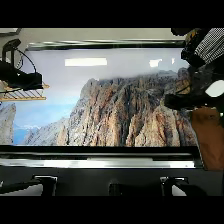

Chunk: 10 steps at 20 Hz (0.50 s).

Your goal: Fold the clothes and pants, and hang the long-sleeved shirts on hangers.

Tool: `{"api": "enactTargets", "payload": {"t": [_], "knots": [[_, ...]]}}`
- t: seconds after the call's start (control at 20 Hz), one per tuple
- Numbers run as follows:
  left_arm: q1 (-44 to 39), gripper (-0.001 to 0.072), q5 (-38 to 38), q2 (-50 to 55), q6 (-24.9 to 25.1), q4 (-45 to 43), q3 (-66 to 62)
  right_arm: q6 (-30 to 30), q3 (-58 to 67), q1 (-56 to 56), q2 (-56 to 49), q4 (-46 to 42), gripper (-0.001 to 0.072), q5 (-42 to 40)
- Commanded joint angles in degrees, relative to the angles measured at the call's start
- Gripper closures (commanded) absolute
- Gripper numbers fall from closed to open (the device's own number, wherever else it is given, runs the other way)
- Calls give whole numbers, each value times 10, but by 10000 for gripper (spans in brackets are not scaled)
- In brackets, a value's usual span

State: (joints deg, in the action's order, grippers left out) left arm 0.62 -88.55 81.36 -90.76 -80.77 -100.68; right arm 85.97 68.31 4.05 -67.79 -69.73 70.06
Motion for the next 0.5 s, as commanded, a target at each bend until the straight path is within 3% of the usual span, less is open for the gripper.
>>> {"api": "enactTargets", "payload": {"t": [0.0, 0.45], "knots": [[-1, 693, 10, -1, 9, -7, 29, 6, 1, -83, 1, -5, 685, -28], [-1, 693, 10, 5, 8, -7, 31, 6, 1, -82, 1, -16, 679, -21]]}}
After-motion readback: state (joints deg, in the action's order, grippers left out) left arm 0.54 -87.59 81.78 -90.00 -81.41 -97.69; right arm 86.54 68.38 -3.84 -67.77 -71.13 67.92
